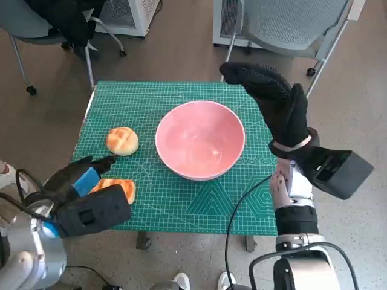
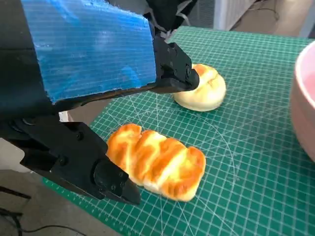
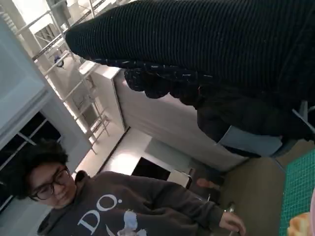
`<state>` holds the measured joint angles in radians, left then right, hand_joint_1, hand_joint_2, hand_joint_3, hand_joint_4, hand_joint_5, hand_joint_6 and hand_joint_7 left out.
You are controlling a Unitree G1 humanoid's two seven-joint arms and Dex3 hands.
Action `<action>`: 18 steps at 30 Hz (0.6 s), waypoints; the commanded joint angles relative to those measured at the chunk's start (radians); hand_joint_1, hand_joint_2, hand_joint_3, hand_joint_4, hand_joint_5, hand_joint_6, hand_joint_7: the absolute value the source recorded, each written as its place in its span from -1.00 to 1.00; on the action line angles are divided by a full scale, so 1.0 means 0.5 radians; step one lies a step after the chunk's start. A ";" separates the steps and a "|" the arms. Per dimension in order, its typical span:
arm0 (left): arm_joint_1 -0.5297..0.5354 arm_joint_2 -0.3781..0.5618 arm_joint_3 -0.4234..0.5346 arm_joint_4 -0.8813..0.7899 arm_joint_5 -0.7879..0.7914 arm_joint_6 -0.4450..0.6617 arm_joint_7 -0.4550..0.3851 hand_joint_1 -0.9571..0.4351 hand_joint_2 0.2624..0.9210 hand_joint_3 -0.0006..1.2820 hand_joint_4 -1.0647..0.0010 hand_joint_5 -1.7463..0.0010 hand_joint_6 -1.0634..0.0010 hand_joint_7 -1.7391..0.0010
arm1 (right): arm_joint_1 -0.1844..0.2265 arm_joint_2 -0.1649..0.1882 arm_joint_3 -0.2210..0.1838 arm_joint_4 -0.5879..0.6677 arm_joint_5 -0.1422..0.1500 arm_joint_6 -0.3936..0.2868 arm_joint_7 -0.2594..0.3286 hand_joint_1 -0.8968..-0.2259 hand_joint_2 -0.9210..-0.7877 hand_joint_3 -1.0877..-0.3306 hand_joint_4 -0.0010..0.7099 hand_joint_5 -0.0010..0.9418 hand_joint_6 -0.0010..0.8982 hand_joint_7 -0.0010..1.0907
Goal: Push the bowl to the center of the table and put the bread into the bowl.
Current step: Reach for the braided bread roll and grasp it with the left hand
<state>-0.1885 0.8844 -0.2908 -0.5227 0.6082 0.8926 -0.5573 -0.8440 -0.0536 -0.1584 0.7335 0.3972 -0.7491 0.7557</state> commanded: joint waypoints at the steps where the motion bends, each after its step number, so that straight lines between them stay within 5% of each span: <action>1: -0.057 -0.049 -0.050 0.083 0.066 -0.035 -0.003 0.39 0.37 -0.98 0.64 1.00 0.34 0.99 | 0.009 0.005 -0.008 0.013 0.017 0.023 0.019 -0.42 -1.00 -0.28 -0.82 -1.00 -1.00 -0.45; 18: -0.205 -0.195 -0.153 0.489 0.160 -0.184 -0.015 0.32 0.38 -0.98 0.65 1.00 0.29 0.99 | 0.023 0.004 -0.006 0.007 0.012 0.020 0.020 -0.44 -1.00 -0.27 -0.82 -1.00 -1.00 -0.45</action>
<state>-0.2719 0.7980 -0.3547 -0.3079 0.6670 0.8154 -0.5588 -0.8439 -0.0537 -0.1583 0.7342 0.3981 -0.7484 0.7582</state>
